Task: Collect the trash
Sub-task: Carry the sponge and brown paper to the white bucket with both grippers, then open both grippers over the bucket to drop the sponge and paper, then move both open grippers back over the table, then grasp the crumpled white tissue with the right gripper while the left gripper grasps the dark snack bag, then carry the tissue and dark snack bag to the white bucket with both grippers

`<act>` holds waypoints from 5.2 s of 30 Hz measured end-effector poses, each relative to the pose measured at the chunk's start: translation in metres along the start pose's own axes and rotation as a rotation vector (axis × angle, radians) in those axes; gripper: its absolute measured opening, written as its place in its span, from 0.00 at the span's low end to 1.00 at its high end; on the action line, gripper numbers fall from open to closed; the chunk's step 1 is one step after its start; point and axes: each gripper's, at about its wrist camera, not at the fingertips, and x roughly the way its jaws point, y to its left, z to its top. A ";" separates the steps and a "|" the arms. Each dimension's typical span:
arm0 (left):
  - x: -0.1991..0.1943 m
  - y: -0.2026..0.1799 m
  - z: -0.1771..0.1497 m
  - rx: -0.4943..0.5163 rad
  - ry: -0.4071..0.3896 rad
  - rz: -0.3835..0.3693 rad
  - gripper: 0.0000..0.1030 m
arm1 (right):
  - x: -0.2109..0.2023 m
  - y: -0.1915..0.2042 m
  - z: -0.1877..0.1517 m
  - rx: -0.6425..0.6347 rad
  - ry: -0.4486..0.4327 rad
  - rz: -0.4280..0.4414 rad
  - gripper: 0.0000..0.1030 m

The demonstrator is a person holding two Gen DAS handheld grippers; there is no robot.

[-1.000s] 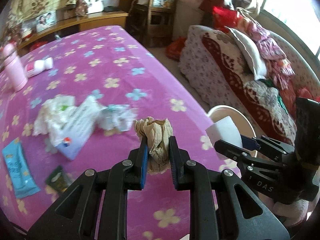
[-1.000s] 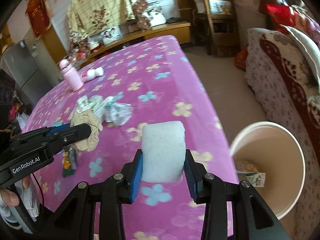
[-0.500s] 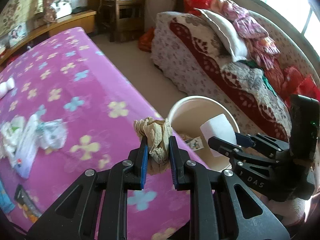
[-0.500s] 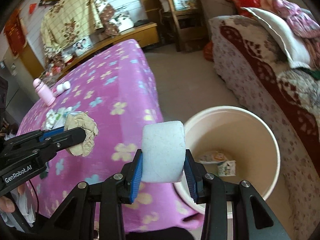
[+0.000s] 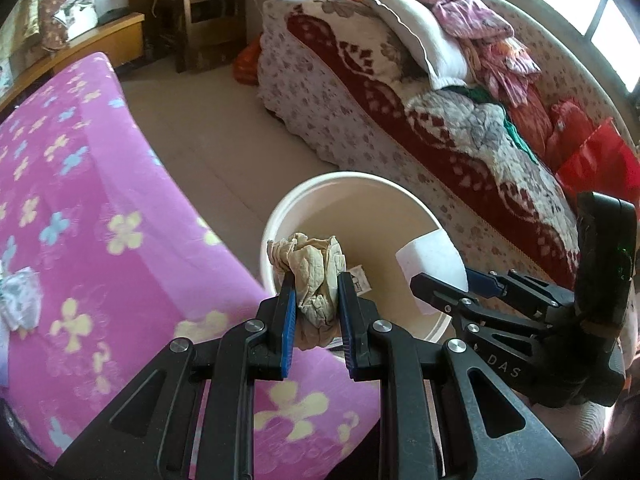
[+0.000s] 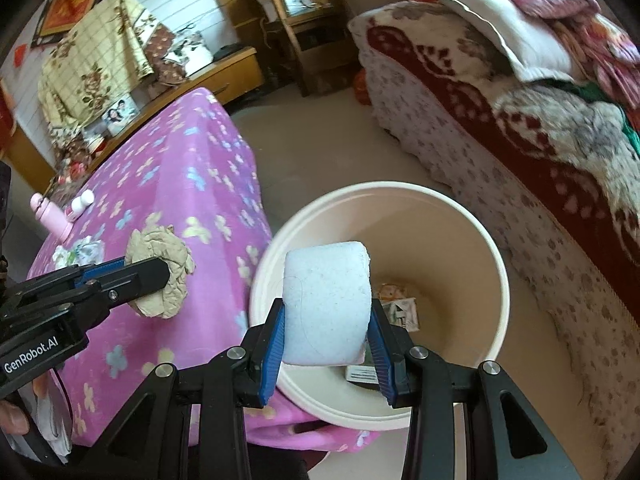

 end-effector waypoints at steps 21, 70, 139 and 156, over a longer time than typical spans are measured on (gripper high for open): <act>0.012 -0.001 0.003 -0.032 -0.002 -0.059 0.55 | 0.011 -0.028 -0.002 0.082 0.010 -0.037 0.55; -0.145 0.176 -0.113 -0.346 -0.166 0.270 0.55 | 0.024 0.184 -0.012 -0.213 0.045 0.157 0.60; -0.155 0.220 -0.156 -0.439 -0.184 0.230 0.11 | 0.025 0.278 -0.014 -0.414 0.002 0.322 0.30; -0.128 0.170 -0.110 -0.337 -0.175 0.179 0.11 | 0.001 0.216 -0.007 -0.337 -0.037 0.255 0.30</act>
